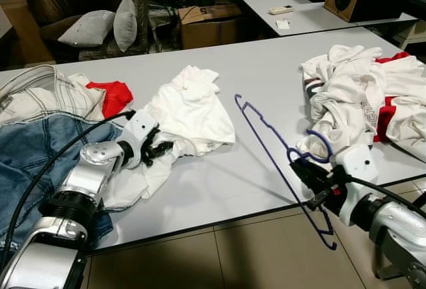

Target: Hang hanger

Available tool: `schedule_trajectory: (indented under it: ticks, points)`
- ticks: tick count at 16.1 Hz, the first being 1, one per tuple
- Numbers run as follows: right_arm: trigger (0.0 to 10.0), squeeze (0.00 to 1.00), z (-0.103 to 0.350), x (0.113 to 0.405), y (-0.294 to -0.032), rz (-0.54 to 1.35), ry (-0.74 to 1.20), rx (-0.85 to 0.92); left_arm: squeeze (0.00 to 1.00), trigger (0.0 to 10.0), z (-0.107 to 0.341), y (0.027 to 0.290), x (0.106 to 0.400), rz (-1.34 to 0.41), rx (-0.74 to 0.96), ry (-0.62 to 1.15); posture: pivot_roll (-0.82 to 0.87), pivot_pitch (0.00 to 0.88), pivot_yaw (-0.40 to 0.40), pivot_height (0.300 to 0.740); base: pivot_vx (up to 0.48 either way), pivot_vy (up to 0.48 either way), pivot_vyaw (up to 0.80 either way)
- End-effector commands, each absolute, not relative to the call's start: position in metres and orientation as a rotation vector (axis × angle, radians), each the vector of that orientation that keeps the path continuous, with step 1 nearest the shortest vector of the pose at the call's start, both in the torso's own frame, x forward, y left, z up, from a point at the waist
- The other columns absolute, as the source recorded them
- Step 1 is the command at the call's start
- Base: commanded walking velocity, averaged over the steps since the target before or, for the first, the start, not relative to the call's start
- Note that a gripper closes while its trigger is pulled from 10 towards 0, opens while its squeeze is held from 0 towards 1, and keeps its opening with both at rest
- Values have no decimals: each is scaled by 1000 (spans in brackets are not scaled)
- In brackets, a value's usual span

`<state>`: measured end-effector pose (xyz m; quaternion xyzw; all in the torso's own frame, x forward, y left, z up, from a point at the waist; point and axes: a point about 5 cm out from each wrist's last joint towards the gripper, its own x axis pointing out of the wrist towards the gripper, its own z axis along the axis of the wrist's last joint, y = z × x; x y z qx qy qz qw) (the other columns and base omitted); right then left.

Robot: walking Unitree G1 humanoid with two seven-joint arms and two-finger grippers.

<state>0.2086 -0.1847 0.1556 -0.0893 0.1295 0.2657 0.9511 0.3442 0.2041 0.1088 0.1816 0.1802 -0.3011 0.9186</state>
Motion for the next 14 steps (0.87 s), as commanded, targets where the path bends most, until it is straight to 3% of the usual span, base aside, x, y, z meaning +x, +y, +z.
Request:
schedule_trajectory:
  ticks: [1,10,14]
  points:
    - [10000,0,161,208,-183,553,240,-202,0,0,111,205,345,-621,358,359,8,0,74,740,0,0,0]
    - [10000,0,158,208,-180,553,239,-203,0,0,125,197,351,-648,305,287,12,0,85,740,0,0,0]
    - [10000,0,163,218,-189,452,184,-218,0,0,157,187,368,-624,287,141,16,0,86,740,0,0,0]
